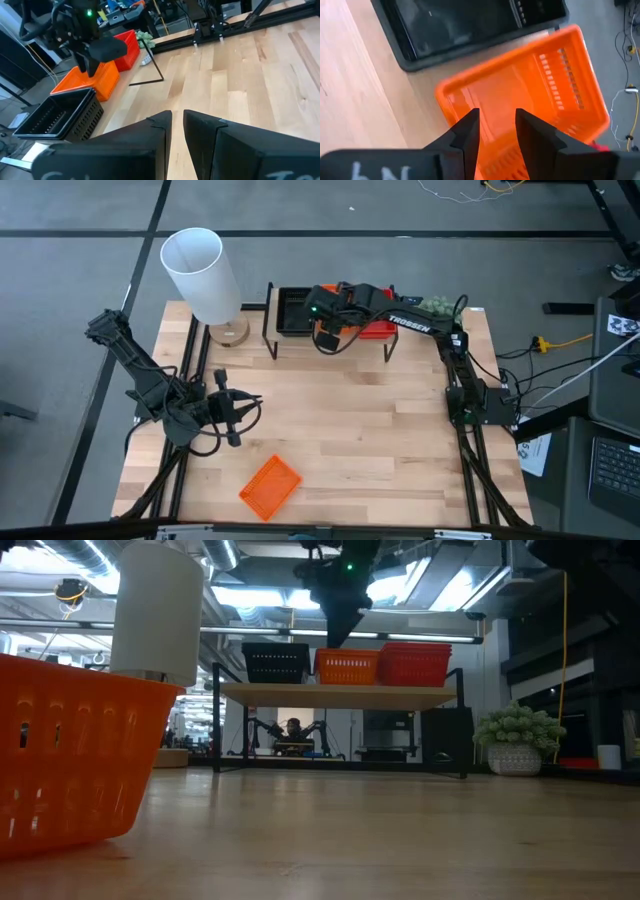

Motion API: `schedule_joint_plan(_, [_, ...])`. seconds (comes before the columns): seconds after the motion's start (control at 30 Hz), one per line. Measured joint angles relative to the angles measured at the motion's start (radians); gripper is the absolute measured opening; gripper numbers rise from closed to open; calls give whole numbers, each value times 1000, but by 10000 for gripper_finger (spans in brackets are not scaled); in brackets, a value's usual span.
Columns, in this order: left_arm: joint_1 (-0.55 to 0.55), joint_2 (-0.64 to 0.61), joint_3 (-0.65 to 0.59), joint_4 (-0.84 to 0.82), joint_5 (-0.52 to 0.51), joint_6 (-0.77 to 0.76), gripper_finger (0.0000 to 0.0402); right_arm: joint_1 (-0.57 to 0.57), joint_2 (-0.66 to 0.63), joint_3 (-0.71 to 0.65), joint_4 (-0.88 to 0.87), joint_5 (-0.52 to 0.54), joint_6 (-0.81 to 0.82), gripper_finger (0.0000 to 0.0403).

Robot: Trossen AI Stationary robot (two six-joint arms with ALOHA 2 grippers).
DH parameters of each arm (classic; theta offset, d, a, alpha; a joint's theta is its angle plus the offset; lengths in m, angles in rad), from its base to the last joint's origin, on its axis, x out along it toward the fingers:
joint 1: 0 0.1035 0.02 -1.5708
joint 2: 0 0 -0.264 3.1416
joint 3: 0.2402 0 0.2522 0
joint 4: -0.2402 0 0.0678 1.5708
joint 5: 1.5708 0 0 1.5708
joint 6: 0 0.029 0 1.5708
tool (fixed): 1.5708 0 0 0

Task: Stack baskets on shelf by color
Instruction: Adjust the baskets on the shelf

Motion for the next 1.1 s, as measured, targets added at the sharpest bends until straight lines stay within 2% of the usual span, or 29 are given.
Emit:
schedule_joint_plan(0.27, [0, 0, 0, -4, 0, -18, 41, -12, 2, -102, 97, -2, -39, 126])
schedule_joint_plan(0.6, [0, 0, 0, -5, 0, -18, 41, -11, -7, -54, 133, -11, -40, 126])
schedule_joint_plan(0.8, [0, 0, 0, -5, 0, -18, 41, -11, -8, -49, 168, -55, -19, 126])
schedule_joint_plan(1.1, [0, 0, 0, -5, 0, -18, 41, -10, -8, -49, 138, 1, 1, 126])
